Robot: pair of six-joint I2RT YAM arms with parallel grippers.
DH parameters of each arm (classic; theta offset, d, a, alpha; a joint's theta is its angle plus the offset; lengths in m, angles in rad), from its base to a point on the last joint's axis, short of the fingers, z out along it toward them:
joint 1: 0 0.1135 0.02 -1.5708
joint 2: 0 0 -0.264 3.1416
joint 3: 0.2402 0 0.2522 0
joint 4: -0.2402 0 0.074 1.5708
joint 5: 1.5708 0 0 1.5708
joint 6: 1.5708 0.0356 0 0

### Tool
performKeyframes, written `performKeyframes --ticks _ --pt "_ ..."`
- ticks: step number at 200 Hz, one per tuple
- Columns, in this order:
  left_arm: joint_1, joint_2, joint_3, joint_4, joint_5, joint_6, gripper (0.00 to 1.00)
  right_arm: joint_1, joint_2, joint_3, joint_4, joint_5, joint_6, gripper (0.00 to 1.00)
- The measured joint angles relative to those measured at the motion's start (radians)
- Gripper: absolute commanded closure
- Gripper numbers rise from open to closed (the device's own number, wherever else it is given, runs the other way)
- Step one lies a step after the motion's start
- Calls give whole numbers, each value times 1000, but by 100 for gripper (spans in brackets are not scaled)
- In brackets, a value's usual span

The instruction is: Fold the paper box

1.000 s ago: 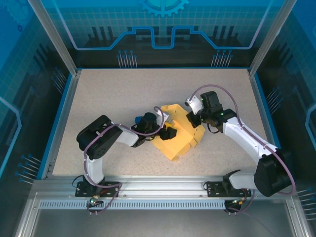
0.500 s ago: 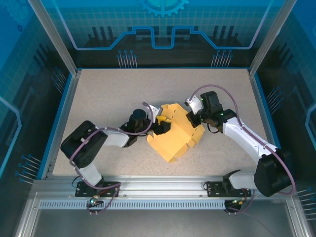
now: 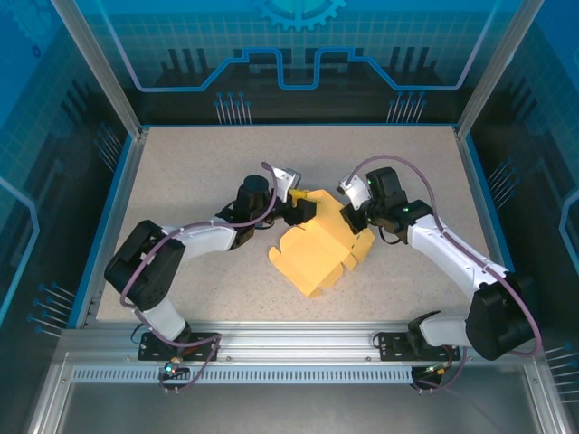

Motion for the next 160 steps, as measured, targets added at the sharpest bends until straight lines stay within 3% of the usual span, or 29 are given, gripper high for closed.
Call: performKeyframes --ticks 38,76,160 --pt "0 8 15 -6 105 -10 47 0 5 0 0 3 0 98" --pt "-3 26 15 6 180 -28 48 1 17 0 1 3 1 98" --pt "-4 30 -7 5 177 -19 41 16 31 2 6 37 -12 98"
